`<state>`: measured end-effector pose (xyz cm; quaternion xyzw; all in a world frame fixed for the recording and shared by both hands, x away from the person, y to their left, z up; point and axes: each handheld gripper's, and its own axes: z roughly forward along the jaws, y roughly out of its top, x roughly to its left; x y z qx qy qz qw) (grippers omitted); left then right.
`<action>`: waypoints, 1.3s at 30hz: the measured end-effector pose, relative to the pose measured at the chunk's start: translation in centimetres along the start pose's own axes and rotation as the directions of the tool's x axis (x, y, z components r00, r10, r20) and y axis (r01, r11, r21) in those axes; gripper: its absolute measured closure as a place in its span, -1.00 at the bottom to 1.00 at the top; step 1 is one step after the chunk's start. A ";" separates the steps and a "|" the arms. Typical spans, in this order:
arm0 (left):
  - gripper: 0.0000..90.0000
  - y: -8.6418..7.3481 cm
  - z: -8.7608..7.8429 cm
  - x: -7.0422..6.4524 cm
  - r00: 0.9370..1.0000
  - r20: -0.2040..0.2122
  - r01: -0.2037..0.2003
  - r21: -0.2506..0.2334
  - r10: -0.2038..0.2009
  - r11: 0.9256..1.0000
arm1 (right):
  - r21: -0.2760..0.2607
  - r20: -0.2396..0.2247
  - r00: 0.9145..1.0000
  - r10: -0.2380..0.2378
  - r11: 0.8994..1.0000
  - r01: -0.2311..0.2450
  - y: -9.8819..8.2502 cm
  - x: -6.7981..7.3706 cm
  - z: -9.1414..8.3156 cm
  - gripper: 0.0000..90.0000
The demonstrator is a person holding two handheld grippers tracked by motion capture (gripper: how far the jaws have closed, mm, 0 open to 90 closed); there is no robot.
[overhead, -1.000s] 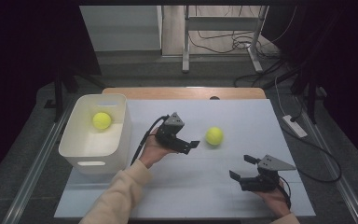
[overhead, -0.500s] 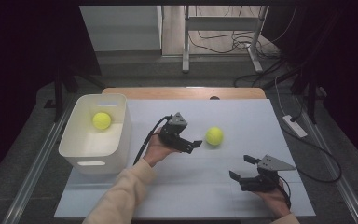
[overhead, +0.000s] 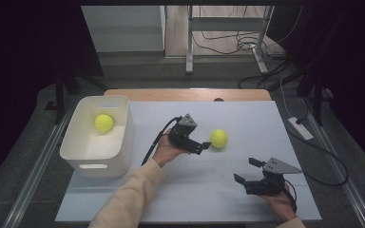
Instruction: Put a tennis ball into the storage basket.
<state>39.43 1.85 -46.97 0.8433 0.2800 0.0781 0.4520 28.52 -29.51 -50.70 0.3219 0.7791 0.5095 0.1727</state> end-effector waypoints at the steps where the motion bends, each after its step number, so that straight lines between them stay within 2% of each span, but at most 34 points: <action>1: -0.86 0.1 0.3 0.0 1.000 0.000 -0.005 0.006 0.005 1.000 | -0.001 0.000 1.000 0.001 1.000 -0.001 0.0 0.0 0.0 -0.75; 16: -0.86 0.5 2.3 -0.1 1.000 0.011 -0.016 0.027 0.016 1.000 | -0.002 -0.001 1.000 0.002 1.000 -0.002 0.0 0.0 0.0 -0.75; 26: -0.85 0.8 3.3 0.1 1.000 0.020 -0.009 0.025 0.009 1.000 | -0.004 -0.003 1.000 0.003 1.000 -0.003 0.0 0.0 -0.1 -0.75; 33: -0.85 1.1 4.5 -0.1 0.999 0.033 -0.015 0.028 0.014 0.999 | -0.008 0.003 1.000 0.008 1.000 -0.008 -0.2 -0.2 -0.4 -0.75; 39: -0.85 1.2 5.5 0.1 0.999 0.032 -0.004 0.030 0.003 1.000 | -0.006 0.001 1.000 0.008 1.000 -0.008 -0.2 -0.2 -0.3 -0.75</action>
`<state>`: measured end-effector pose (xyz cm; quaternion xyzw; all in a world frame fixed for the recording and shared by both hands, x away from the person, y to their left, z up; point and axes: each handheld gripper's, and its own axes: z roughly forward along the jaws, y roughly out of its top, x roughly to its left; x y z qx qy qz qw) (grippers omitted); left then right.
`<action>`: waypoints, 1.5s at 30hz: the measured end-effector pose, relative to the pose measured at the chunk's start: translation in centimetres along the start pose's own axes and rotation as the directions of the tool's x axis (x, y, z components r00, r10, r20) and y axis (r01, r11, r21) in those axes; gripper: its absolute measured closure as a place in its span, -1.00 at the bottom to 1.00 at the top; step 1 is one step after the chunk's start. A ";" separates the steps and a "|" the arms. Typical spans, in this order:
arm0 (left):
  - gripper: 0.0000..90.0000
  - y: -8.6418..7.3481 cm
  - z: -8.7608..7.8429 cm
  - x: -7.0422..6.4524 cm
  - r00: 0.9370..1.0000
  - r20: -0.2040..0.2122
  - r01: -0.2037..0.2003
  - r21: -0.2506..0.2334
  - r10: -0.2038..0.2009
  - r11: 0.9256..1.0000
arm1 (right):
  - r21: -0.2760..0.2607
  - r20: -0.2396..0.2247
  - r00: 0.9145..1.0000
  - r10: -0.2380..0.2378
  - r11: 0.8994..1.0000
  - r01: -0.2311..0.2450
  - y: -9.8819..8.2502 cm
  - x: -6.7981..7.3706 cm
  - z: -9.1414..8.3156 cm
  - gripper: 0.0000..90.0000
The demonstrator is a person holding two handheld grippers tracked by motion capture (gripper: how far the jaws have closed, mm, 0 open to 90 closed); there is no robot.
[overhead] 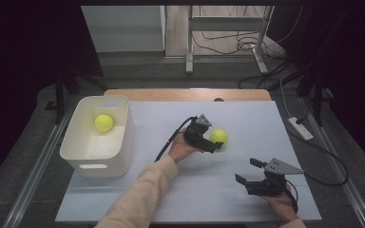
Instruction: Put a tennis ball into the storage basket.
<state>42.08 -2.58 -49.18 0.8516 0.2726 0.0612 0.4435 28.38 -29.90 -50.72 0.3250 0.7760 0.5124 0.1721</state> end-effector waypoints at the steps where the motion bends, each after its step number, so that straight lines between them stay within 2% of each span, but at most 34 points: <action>1: -0.85 0.0 0.1 0.1 1.000 -0.003 -0.002 0.005 0.002 1.000 | -0.001 0.000 1.000 0.000 1.000 0.000 0.0 0.0 0.0 -0.75; 8: -0.85 0.0 1.3 0.7 1.000 -0.010 0.023 0.017 -0.023 1.000 | -0.001 -0.003 1.000 0.002 1.000 -0.002 0.0 -0.1 0.0 -0.75; 23: -0.85 0.4 2.7 0.8 1.000 -0.007 0.009 0.044 -0.009 0.999 | -0.003 -0.004 1.000 0.002 1.000 -0.002 0.0 -0.2 0.0 -0.75; 28: -0.85 0.4 3.1 0.8 1.000 -0.005 0.015 0.045 -0.014 0.999 | -0.001 -0.005 1.000 0.002 1.000 -0.002 0.0 -0.2 0.0 -0.75; 37: -0.81 0.2 4.3 0.8 1.000 0.005 0.016 0.075 -0.017 0.997 | 0.001 -0.004 1.000 0.000 1.000 0.000 0.0 -0.2 0.0 -0.75; 42: -0.68 0.0 4.7 0.8 1.000 -0.002 0.009 0.102 -0.009 0.995 | 0.001 -0.004 1.000 0.000 1.000 0.000 0.0 -0.2 0.0 -0.75; 45: -0.45 -0.1 4.7 0.8 1.000 -0.024 0.003 0.114 0.000 0.994 | 0.001 -0.004 1.000 0.000 1.000 0.000 0.0 -0.2 0.0 -0.75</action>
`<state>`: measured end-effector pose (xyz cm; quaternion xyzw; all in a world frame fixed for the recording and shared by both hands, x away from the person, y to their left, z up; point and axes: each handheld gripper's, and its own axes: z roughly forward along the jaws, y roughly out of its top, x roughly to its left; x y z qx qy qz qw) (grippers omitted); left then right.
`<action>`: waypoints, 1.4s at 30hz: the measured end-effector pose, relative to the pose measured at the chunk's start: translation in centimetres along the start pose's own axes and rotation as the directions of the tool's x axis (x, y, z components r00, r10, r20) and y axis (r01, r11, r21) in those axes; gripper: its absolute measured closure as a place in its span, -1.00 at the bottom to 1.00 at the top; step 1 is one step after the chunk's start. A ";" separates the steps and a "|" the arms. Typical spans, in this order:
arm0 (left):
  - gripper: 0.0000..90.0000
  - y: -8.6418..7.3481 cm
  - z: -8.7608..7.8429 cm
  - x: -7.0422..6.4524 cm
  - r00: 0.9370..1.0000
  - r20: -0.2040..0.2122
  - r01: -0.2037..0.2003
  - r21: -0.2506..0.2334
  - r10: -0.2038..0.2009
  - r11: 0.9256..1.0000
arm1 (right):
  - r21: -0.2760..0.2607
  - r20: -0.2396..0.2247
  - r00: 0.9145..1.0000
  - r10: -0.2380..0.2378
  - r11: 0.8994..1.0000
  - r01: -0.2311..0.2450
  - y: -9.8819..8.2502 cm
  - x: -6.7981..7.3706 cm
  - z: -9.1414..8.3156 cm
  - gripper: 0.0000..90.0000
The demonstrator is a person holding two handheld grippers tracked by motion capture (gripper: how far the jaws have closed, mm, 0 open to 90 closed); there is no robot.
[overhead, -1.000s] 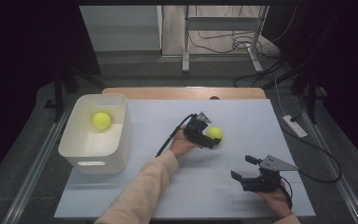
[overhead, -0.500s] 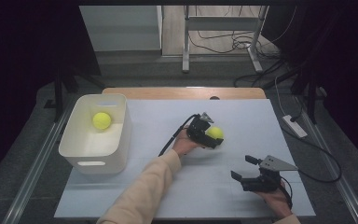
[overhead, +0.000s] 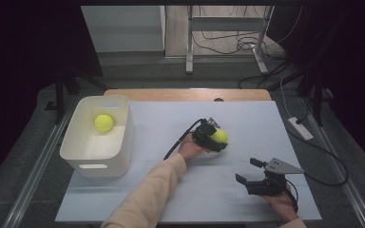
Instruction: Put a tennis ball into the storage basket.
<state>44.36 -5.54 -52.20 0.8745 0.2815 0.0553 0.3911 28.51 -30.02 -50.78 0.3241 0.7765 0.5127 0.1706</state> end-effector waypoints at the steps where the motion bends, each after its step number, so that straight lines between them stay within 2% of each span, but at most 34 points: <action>1: -0.44 0.0 0.0 0.1 1.000 0.005 0.006 -0.002 -0.006 1.000 | -0.003 0.000 1.000 0.001 1.000 -0.001 0.0 0.0 0.0 -0.75; 10: -0.41 0.1 -0.4 0.0 1.000 -0.006 -0.004 0.011 0.005 1.000 | -0.004 0.002 1.000 -0.001 1.000 0.001 0.0 0.0 0.0 -0.75; 17: -0.41 0.2 -1.7 0.2 1.000 0.004 0.005 -0.024 -0.005 1.000 | -0.005 0.003 1.000 0.001 1.000 -0.001 0.0 0.0 -0.1 -0.75; 22: -0.40 0.2 -2.8 0.0 1.000 0.006 -0.003 -0.040 0.003 0.999 | -0.003 0.006 1.000 0.001 1.000 -0.001 0.0 0.0 -0.1 -0.75; 32: -0.41 -0.1 -5.7 -0.3 1.000 -0.008 0.001 -0.095 -0.002 0.996 | -0.001 0.012 1.000 0.000 1.000 0.000 -0.1 0.0 -0.2 -0.75; 42: -0.40 -0.2 -9.0 -0.9 0.999 -0.042 -0.020 -0.133 0.015 0.991 | 0.000 0.014 1.000 -0.004 1.000 0.004 0.0 0.2 -0.1 -0.75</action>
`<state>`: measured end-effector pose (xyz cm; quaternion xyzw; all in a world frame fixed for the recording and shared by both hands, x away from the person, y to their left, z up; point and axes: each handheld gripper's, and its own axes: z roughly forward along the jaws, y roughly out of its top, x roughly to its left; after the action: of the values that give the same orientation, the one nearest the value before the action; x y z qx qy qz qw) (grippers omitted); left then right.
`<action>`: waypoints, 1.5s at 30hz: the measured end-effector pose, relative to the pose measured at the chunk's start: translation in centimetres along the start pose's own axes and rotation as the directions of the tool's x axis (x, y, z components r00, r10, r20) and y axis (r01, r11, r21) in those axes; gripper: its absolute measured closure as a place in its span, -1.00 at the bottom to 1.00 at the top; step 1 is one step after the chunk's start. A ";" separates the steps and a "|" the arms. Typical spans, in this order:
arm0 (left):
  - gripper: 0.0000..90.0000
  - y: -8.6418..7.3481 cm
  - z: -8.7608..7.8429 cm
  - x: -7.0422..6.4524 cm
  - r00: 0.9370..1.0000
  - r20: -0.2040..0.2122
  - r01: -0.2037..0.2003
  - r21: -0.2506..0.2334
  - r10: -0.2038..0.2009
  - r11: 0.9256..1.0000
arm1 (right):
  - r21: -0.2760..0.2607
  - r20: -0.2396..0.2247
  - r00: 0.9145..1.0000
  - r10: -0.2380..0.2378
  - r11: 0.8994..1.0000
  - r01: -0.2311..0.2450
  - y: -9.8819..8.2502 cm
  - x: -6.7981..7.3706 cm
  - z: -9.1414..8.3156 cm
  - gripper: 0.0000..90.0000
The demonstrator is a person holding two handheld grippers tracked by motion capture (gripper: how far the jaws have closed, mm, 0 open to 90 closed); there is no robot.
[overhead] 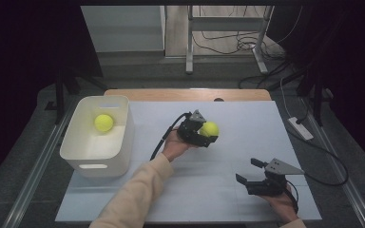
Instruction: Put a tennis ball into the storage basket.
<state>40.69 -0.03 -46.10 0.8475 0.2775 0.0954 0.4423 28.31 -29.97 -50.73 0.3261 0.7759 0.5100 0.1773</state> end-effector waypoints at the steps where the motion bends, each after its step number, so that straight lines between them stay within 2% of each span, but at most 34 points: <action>1: -0.40 0.0 -0.4 -0.1 1.000 -0.003 0.002 -0.007 -0.002 1.000 | 0.001 -0.001 1.000 -0.003 1.000 0.003 0.0 0.0 0.0 -0.75; 5: -0.40 0.0 -1.1 -0.1 1.000 -0.011 -0.005 -0.014 0.005 1.000 | 0.000 -0.002 1.000 -0.004 1.000 0.004 0.0 0.1 0.1 -0.75; 27: -0.41 -0.9 -5.4 0.1 0.998 -0.060 0.024 -0.081 -0.029 0.996 | 0.006 -0.001 1.000 -0.012 1.000 0.012 0.1 0.2 0.2 -0.75; 45: -0.41 -2.1 -8.9 0.6 0.994 -0.096 0.039 -0.107 -0.050 0.993 | 0.006 0.001 1.000 -0.015 1.000 0.015 0.1 0.2 0.3 -0.75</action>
<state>36.76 7.44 -42.54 0.8109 0.3124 0.1417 0.4740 28.35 -29.64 -50.78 0.3213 0.7797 0.5062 0.1807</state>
